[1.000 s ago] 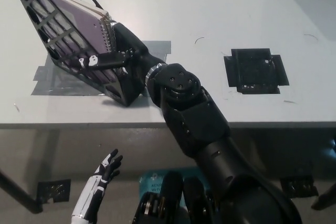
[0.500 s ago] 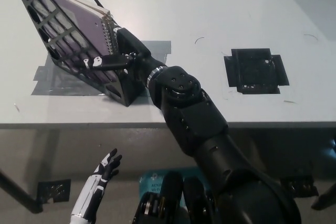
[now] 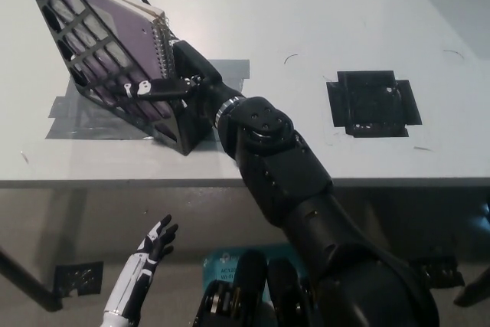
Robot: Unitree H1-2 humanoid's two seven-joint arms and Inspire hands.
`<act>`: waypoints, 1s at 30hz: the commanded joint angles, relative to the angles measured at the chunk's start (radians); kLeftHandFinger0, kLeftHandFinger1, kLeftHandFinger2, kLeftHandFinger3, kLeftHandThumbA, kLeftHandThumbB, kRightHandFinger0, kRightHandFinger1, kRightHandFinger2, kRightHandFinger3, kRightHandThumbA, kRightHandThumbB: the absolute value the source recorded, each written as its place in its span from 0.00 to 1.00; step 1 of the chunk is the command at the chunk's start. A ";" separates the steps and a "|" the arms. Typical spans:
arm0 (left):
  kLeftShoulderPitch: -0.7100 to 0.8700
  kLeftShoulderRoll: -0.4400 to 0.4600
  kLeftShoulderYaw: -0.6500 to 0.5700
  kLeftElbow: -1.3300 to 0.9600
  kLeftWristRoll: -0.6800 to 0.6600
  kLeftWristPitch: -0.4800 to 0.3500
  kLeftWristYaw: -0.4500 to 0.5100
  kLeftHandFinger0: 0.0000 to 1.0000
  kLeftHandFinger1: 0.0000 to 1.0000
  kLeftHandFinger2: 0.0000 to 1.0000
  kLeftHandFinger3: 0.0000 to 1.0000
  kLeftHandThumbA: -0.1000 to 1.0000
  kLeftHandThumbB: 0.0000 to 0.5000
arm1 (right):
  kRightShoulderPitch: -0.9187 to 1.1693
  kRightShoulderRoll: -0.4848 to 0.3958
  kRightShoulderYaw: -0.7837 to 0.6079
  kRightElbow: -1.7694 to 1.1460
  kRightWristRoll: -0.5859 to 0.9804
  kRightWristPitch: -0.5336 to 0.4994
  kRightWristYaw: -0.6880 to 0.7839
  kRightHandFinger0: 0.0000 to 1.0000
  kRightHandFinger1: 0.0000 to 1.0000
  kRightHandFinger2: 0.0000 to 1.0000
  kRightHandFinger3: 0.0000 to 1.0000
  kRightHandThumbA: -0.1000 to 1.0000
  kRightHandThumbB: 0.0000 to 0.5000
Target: A shelf with a book inside it is placed on the center of the desk infront of the robot. The robot uses its right hand to grab the book, take it out and hand it to a person.
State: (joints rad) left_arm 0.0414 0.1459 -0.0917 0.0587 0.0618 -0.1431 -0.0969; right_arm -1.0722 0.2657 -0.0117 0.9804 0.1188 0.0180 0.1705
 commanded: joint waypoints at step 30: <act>-0.028 0.013 0.002 -0.018 0.001 -0.026 -0.011 1.00 1.00 1.00 1.00 1.00 0.55 | -0.056 0.045 -0.070 -0.068 0.058 -0.037 -0.099 0.00 0.00 0.00 0.00 1.00 0.12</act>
State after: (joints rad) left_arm 0.0214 0.1491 -0.0925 0.0578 0.0618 -0.1432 -0.0970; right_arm -1.0885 0.2775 -0.0358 0.9795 0.1070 0.0110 0.0756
